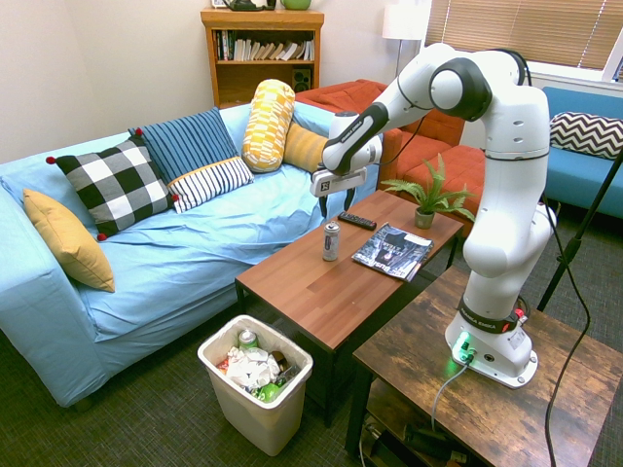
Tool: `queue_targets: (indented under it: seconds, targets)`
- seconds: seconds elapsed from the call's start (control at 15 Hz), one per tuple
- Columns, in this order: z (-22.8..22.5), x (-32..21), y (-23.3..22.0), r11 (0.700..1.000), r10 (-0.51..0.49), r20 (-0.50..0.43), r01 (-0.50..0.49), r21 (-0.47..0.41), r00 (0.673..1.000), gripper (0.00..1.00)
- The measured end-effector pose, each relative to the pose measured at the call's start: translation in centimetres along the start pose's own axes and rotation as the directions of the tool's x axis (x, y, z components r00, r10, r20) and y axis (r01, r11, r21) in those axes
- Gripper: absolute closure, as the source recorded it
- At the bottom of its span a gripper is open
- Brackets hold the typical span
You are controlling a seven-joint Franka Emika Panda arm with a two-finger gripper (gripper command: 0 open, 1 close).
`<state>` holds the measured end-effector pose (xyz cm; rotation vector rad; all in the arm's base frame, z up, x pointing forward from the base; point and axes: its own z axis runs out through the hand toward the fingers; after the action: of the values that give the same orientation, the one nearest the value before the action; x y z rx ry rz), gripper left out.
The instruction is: Throw the can in the trash bin
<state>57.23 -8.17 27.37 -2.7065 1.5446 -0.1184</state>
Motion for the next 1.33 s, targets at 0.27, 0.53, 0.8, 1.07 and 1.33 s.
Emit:
queue_targets:
  seconds: [0.27,0.53,0.8,1.07,1.33]
  targets:
    - [3.5,0.5,-1.6,0.999,0.009,0.034,-0.007,-0.038,0.999,0.0]
    - [6.4,0.6,-2.2,0.997,0.027,0.05,-0.023,-0.072,0.998,0.0]
    - [8.2,0.8,-2.2,0.994,0.046,0.062,-0.04,-0.097,0.997,0.0]
    - [8.6,1.1,-2.8,0.993,0.049,0.072,-0.042,-0.106,0.996,1.0]
    - [8.6,1.2,-2.8,0.993,0.063,0.081,-0.054,-0.105,0.995,1.0]
